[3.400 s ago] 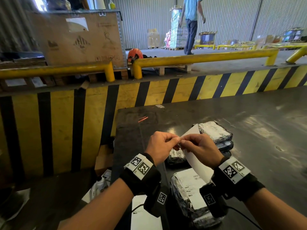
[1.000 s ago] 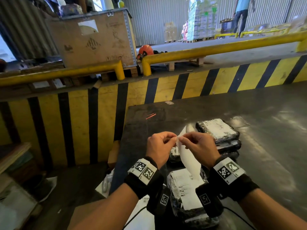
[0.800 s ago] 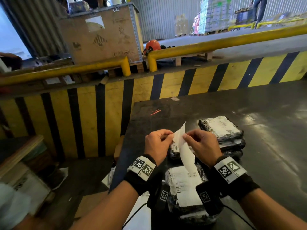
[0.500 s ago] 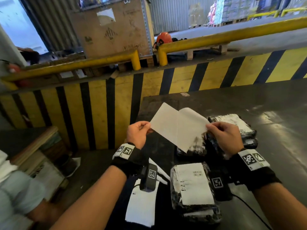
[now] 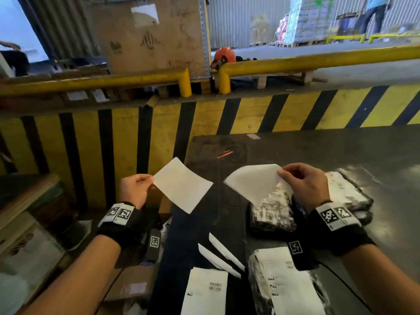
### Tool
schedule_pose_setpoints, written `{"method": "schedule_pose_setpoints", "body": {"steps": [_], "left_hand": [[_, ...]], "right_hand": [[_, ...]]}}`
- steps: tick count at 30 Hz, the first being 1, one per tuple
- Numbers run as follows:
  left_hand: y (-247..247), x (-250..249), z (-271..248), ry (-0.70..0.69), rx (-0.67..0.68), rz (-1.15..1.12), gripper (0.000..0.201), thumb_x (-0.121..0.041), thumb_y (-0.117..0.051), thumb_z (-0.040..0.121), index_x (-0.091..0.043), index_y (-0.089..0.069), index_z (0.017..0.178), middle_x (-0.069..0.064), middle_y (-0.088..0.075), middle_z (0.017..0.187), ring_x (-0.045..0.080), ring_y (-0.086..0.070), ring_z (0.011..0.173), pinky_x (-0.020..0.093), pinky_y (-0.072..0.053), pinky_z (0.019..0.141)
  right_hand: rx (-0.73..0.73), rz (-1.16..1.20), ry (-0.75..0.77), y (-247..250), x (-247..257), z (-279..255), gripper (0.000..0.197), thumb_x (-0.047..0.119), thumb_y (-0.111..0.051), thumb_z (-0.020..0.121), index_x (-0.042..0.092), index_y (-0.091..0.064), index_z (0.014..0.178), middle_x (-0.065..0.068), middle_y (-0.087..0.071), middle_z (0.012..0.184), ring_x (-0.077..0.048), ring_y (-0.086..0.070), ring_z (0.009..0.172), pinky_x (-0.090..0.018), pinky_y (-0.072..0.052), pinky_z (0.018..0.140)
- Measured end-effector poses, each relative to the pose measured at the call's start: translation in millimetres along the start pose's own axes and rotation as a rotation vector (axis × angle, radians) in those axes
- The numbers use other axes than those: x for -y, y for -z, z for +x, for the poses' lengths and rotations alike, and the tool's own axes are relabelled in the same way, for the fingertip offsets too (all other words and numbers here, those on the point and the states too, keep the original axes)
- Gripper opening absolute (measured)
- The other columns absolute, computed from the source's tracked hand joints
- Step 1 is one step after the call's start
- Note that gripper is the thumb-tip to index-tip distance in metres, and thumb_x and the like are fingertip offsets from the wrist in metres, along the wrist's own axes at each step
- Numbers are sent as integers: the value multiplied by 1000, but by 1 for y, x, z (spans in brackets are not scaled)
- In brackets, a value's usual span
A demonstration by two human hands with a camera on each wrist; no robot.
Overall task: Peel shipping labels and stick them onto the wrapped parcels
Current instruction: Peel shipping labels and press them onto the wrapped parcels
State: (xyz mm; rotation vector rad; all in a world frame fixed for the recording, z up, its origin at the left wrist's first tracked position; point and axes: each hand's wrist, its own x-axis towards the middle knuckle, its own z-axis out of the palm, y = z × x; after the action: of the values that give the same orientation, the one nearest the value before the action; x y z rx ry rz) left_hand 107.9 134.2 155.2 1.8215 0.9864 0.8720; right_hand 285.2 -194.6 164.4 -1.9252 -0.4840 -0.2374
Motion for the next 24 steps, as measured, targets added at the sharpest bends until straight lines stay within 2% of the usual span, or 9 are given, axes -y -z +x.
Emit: {"method": "schedule_pose_setpoints", "body": {"steps": [4, 6, 8, 10, 13, 17, 21, 24], "left_hand": [[-5, 5, 13, -100, 56, 51, 12, -8, -63, 86, -3, -70, 95, 10, -70, 87, 24, -68, 82, 36, -55, 80], [-14, 12, 19, -117, 77, 79, 13, -10, -64, 85, -5, -71, 95, 9, -71, 88, 22, -68, 81, 35, -56, 80], [-24, 21, 22, -110, 107, 110, 12, -13, -66, 84, -10, -71, 93, 6, -72, 87, 19, -67, 82, 37, -56, 80], [-34, 28, 21, -82, 152, 120, 11, -14, -67, 83, -12, -71, 93, 4, -71, 88, 18, -67, 84, 38, -57, 81], [-45, 34, 20, -52, 175, 101, 11, -12, -66, 83, -10, -71, 93, 6, -71, 87, 17, -67, 80, 33, -56, 78], [-45, 42, 29, -20, 135, 68, 9, -11, -66, 83, -8, -72, 90, 5, -71, 81, 16, -66, 73, 27, -54, 72], [-47, 50, 36, 38, 152, 25, 11, -15, -68, 82, -10, -72, 91, 7, -73, 86, 20, -69, 82, 36, -57, 79], [-57, 44, 30, 67, 207, -59, 9, -13, -66, 84, -8, -72, 90, 6, -71, 81, 21, -69, 80, 37, -57, 80]], "right_hand": [[139, -165, 54, -52, 10, 12, 11, 27, -72, 78, 16, -73, 83, 0, -68, 76, -17, -63, 74, -27, -48, 70], [298, -290, 72, -81, 16, 15, 13, 26, -70, 80, 14, -73, 85, 3, -63, 75, -14, -58, 76, -19, -39, 66], [480, -417, 57, -112, 18, 16, 15, 25, -67, 82, 13, -73, 90, -1, -65, 80, -12, -55, 77, -14, -34, 58], [642, -526, 13, -140, 15, 14, 17, 23, -66, 83, 12, -73, 95, -6, -71, 93, -12, -55, 78, -15, -38, 62], [801, -646, -31, -171, 2, 7, 21, 22, -65, 83, 13, -72, 101, -6, -72, 103, -17, -65, 95, -20, -43, 71], [870, -708, -82, -194, -16, 0, 22, 21, -67, 82, 12, -72, 101, -6, -72, 105, -20, -65, 101, -19, -44, 77], [915, -720, -67, -203, -28, -7, 23, 21, -69, 79, 12, -72, 100, -7, -71, 105, -20, -64, 102, -25, -48, 90], [828, -672, -3, -198, -23, -5, 22, 20, -65, 80, 12, -72, 100, -8, -72, 101, -22, -66, 97, -26, -50, 85]]}}
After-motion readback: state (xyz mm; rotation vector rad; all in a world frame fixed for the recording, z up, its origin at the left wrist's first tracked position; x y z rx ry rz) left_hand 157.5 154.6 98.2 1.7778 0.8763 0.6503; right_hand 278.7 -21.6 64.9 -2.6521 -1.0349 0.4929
